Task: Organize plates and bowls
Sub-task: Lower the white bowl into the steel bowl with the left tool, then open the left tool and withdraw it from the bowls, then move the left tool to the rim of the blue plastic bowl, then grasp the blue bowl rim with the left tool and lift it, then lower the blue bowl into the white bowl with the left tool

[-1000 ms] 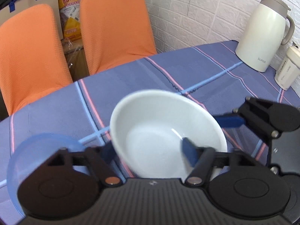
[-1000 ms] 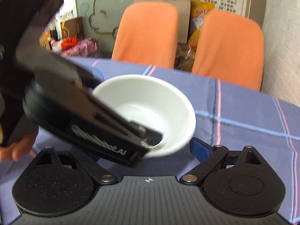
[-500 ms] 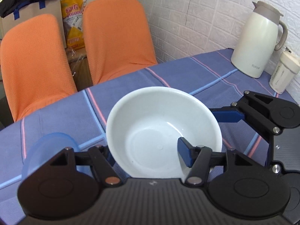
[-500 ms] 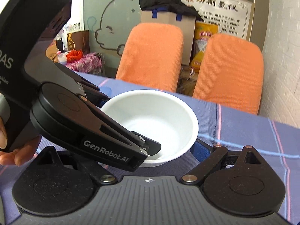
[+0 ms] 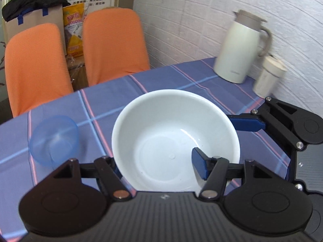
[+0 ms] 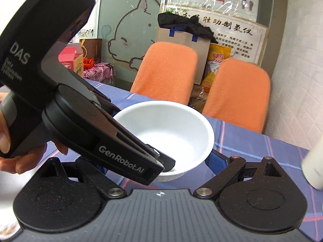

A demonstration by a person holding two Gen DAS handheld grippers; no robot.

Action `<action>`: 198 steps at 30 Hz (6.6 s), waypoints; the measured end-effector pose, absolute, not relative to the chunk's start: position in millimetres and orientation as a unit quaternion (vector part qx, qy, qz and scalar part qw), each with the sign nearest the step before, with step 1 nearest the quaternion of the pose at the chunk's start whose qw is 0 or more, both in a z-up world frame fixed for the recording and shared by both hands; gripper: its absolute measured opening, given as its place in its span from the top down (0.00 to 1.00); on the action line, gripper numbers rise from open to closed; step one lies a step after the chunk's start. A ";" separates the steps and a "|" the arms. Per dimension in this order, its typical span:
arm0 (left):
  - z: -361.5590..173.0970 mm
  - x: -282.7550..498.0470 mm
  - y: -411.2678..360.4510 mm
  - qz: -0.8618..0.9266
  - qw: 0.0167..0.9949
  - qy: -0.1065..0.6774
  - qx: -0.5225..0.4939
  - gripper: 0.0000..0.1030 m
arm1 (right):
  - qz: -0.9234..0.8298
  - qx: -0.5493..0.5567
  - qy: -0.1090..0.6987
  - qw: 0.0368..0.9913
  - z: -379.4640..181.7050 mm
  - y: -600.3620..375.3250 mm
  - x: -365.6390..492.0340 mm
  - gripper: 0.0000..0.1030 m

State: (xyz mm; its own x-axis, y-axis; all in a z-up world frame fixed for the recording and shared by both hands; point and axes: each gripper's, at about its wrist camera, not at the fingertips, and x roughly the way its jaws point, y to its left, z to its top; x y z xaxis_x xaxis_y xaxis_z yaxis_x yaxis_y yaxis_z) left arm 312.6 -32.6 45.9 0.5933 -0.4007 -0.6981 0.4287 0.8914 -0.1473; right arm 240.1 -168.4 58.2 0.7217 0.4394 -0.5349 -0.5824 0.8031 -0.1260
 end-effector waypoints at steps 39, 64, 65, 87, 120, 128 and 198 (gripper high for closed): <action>17.2 152.0 -56.5 -0.271 0.871 0.409 0.009 0.07 | 0.245 -0.038 0.310 0.918 24.1 -253.4 76.6 0.18; 71.9 173.5 108.3 -0.098 0.927 0.362 0.005 0.05 | 0.268 -0.040 0.315 0.909 52.2 -208.3 135.2 0.18; 74.3 177.3 111.8 -0.095 0.929 0.358 0.005 0.05 | 0.272 -0.044 0.314 0.909 55.4 -203.0 140.7 0.18; 31.7 369.5 163.5 -0.065 0.904 0.402 -0.127 0.05 | 0.302 -0.149 0.364 0.868 42.4 -59.0 322.1 0.18; -30.8 437.9 143.6 -0.053 0.907 0.404 -0.102 0.05 | 0.327 -0.134 0.366 0.861 -9.5 -38.7 368.4 0.13; -31.5 440.8 139.4 -0.054 0.910 0.399 -0.097 0.05 | 0.335 -0.157 0.350 0.861 0.3 -28.2 372.3 0.17; 2.9 182.4 -78.7 -0.255 0.868 0.427 0.010 0.37 | 0.276 -0.089 0.310 0.906 38.7 -202.4 133.8 0.22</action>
